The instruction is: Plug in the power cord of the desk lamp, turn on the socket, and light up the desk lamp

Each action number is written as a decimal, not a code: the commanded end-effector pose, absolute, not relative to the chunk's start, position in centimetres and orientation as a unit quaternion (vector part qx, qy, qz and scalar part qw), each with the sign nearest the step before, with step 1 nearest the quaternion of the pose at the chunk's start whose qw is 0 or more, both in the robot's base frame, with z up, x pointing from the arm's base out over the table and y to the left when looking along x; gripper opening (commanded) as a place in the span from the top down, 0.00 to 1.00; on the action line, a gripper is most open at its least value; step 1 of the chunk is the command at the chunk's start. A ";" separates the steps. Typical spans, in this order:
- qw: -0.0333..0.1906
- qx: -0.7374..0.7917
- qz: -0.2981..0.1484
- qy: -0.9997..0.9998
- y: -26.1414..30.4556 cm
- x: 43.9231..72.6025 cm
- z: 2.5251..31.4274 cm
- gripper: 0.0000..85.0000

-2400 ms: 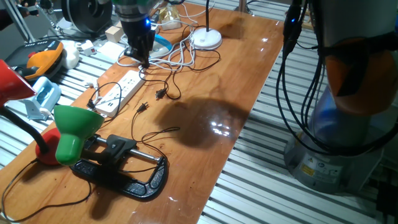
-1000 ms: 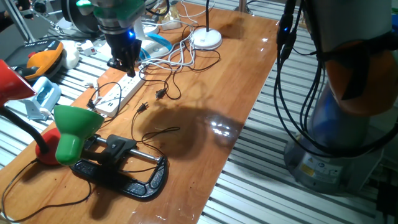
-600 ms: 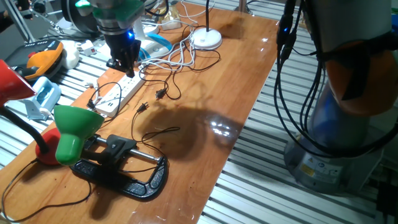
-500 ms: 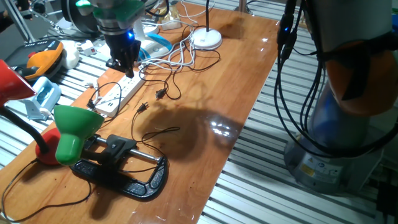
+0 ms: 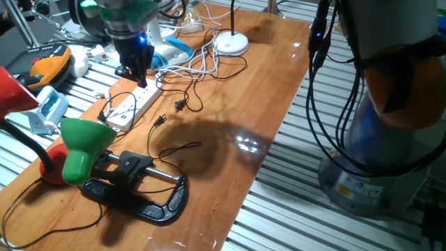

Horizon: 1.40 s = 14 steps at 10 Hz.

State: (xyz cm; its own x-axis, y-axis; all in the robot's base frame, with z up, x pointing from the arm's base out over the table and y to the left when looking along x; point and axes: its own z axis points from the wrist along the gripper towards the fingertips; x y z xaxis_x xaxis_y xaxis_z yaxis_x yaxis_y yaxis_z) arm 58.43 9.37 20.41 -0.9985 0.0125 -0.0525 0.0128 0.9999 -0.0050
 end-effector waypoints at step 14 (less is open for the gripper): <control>0.028 -0.060 -0.012 0.998 9.9 59.1 20.2 1.00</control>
